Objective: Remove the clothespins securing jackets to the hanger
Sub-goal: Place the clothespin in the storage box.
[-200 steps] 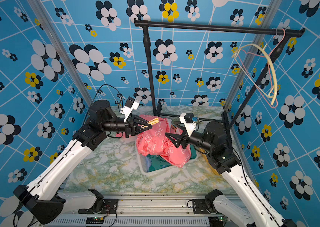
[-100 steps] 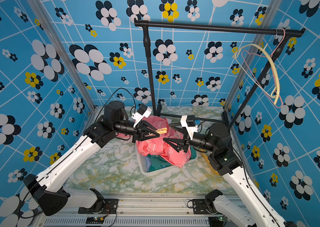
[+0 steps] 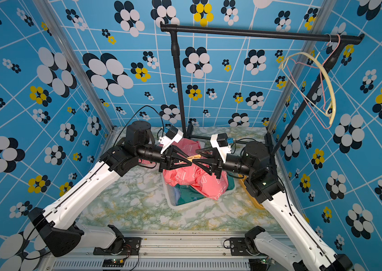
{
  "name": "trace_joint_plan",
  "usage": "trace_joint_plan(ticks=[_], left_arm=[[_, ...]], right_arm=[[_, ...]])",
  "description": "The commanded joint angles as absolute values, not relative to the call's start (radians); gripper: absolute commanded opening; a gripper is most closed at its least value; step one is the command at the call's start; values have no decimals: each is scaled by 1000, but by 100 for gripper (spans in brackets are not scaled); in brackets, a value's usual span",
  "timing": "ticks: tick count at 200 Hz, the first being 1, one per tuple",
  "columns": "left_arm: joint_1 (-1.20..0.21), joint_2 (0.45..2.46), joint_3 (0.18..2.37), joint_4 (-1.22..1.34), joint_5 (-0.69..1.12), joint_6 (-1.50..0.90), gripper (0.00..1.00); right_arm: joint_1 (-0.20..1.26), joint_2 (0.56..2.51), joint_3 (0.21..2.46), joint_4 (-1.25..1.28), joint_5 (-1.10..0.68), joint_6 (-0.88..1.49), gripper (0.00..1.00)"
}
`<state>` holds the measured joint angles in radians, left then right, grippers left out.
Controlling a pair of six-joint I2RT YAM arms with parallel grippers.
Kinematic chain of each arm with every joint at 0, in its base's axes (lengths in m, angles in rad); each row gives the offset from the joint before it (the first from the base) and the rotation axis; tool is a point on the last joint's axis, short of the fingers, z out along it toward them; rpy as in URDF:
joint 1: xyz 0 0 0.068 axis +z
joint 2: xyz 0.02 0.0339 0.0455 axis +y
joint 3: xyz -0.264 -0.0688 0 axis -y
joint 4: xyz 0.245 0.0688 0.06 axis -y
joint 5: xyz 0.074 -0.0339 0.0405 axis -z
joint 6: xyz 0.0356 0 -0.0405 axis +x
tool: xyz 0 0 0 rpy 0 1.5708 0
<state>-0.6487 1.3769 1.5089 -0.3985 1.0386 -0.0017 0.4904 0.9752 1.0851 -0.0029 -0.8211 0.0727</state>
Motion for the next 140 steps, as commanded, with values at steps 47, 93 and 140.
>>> trace_joint_plan(ticks=[47, 93, 140], left_arm=[[-664, 1383, 1560, -424, 1029, 38, 0], [-666, 1381, 1563, -412, 1014, 37, 3], [-664, 1356, 1538, -395, 978, 40, 57]], right_arm=[[505, 998, 1123, -23, -826, 75, 22], [511, 1004, 1123, -29, -803, 73, 9], [514, 994, 1117, -35, -759, 66, 7]])
